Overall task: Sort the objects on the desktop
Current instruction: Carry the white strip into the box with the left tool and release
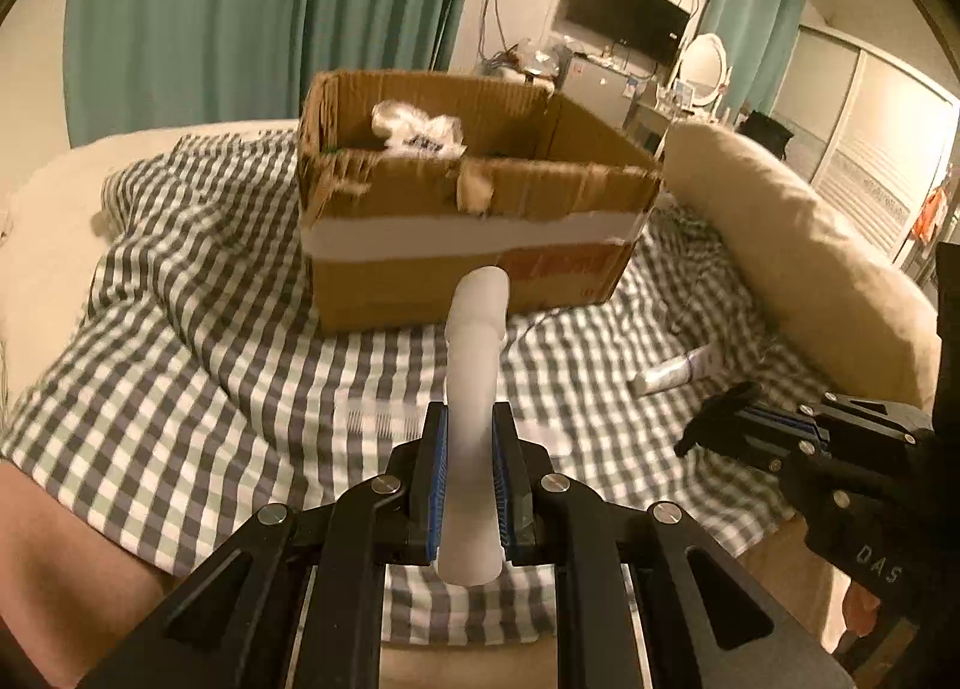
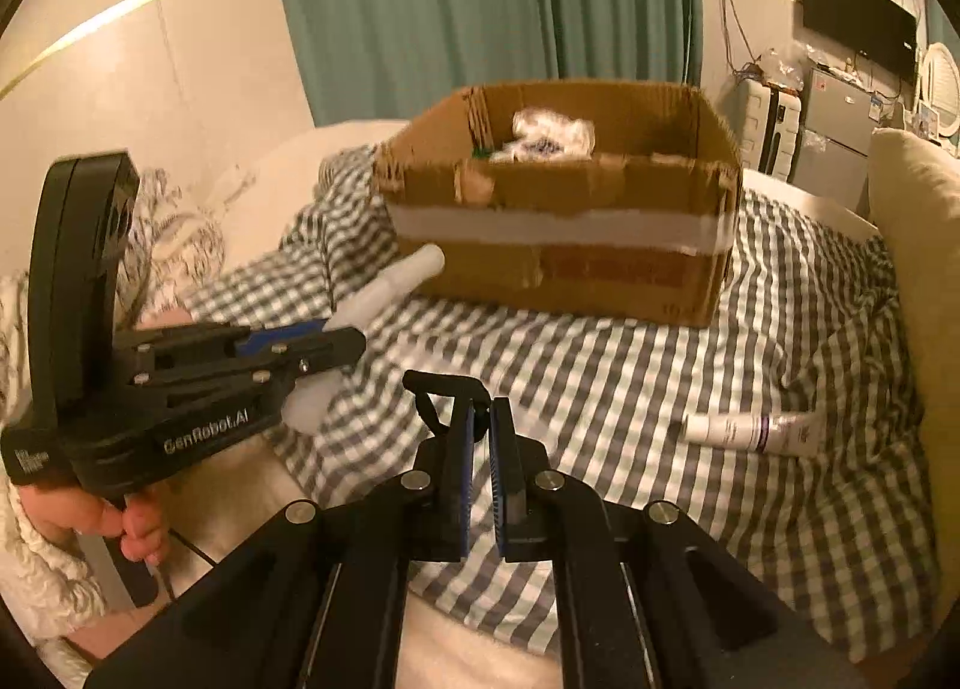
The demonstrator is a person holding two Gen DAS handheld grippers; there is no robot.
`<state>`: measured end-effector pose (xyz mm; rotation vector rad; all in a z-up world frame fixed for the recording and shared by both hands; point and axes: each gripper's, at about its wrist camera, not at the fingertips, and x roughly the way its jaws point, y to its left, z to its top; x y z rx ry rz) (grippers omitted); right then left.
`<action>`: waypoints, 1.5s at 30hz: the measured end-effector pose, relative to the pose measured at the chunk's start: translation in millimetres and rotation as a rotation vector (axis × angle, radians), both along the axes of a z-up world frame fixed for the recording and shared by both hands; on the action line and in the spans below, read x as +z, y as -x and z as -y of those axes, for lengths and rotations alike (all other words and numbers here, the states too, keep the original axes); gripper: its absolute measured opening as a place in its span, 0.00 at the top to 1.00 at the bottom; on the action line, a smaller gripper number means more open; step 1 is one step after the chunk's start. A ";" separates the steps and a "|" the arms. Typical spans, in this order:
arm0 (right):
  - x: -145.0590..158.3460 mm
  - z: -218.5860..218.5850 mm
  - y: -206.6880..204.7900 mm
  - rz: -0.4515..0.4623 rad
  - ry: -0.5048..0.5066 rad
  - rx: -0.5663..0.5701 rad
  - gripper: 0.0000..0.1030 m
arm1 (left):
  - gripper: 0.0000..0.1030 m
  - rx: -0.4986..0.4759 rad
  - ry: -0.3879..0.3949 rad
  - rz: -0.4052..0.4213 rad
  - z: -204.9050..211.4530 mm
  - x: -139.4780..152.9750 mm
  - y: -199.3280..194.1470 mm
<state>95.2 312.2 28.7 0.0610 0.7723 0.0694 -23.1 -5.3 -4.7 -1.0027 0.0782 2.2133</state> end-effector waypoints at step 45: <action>77.1 76.8 -121.3 0.095 0.094 -0.175 0.25 | 0.05 -0.057 -0.122 -0.190 -17.4 53.1 93.1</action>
